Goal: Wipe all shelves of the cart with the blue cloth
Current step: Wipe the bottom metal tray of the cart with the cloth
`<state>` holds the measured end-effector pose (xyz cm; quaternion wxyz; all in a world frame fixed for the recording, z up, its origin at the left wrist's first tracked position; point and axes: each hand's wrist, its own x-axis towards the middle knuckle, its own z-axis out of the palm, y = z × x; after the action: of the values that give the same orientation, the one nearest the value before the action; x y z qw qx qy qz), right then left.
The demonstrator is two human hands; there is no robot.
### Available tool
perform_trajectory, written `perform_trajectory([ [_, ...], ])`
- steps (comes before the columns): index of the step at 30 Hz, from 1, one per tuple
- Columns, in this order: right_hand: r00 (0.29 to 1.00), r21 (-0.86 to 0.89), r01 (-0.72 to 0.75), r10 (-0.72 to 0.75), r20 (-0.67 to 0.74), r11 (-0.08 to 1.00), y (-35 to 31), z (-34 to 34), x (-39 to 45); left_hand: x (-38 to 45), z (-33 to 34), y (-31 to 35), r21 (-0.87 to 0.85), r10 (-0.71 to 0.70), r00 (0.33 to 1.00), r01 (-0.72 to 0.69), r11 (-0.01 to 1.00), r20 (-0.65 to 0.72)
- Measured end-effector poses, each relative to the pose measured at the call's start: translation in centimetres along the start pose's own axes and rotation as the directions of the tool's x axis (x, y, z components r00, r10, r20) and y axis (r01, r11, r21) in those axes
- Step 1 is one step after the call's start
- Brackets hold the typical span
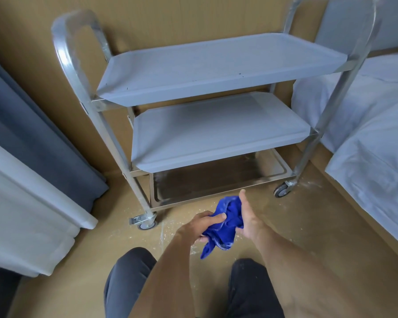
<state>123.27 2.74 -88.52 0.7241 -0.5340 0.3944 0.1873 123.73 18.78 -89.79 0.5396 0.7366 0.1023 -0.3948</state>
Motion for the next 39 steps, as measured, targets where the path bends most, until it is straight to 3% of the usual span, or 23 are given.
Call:
perform_trajectory([
  [3,0.998,0.084,0.03,-0.034,0.046,0.996,-1.3,-0.4,-0.2,-0.1,-0.3,0.2,-0.008,-0.018,0.997,0.019,1.0,0.07],
  [7,0.989,0.191,0.121,-0.135,0.058,0.974,-1.4,0.6,-1.5,-1.2,0.3,2.6,-0.229,0.01,0.992,-0.039,0.973,-0.123],
  [11,0.982,0.103,0.128,-0.14,0.125,0.986,-1.7,2.5,-4.6,-3.1,1.1,4.6,-0.422,0.028,0.973,-0.126,0.898,-0.23],
  [14,0.977,0.059,0.209,-0.207,-0.044,0.976,-3.2,3.2,-5.7,-5.0,1.0,5.3,-0.461,0.05,0.964,-0.17,0.871,-0.261],
  [17,0.953,0.17,0.285,-0.26,-0.154,0.943,-4.3,3.7,-7.7,-6.4,1.0,5.7,-0.498,0.076,0.943,-0.239,0.834,-0.325],
  [21,0.944,0.407,0.324,-0.264,-0.198,0.854,-5.8,4.2,-9.0,-7.2,-0.3,6.5,-0.588,0.025,0.854,-0.379,0.715,-0.52],
  [23,0.924,0.348,0.373,-0.311,-0.221,0.86,-6.5,4.5,-9.7,-7.2,-1.7,6.5,-0.474,-0.032,0.762,-0.369,0.799,-0.647],
  [25,0.921,0.18,0.385,-0.363,-0.143,0.905,-7.1,4.8,-10.7,-7.8,-2.3,6.4,-0.302,-0.003,0.691,-0.313,0.9,-0.723],
  [27,0.918,-0.012,0.397,-0.397,0.019,0.918,-7.6,5.1,-11.9,-8.6,-2.7,6.5,-0.239,0.128,0.734,-0.373,0.896,-0.667],
  [29,0.891,-0.171,0.45,-0.427,0.155,0.877,-8.5,5.4,-13.4,-10.0,-2.8,7.0,-0.376,0.231,0.88,-0.398,0.837,-0.416],
  [30,0.871,-0.251,0.488,-0.448,0.203,0.836,-9.2,5.6,-14.0,-10.8,-2.7,7.1,-0.407,0.289,0.918,-0.381,0.83,-0.271],
  [32,0.817,-0.317,0.576,-0.515,0.261,0.754,-10.6,6.0,-15.3,-11.3,-2.5,7.1,-0.288,0.392,0.918,-0.391,0.874,-0.057],
  [34,0.749,-0.24,0.661,-0.609,0.259,0.711,-11.9,6.4,-16.4,-11.2,-2.2,7.2,-0.18,0.422,0.903,-0.404,0.897,0.08],
  [36,0.709,-0.157,0.703,-0.664,0.239,0.694,-12.6,6.6,-16.9,-10.9,-1.7,7.7,-0.166,0.446,0.888,-0.426,0.889,0.111],
  [39,0.756,0.141,0.624,-0.64,0.139,0.768,-13.4,5.6,-17.5,-11.2,-0.5,9.6,-0.168,0.491,0.865,-0.472,0.866,0.101],
])
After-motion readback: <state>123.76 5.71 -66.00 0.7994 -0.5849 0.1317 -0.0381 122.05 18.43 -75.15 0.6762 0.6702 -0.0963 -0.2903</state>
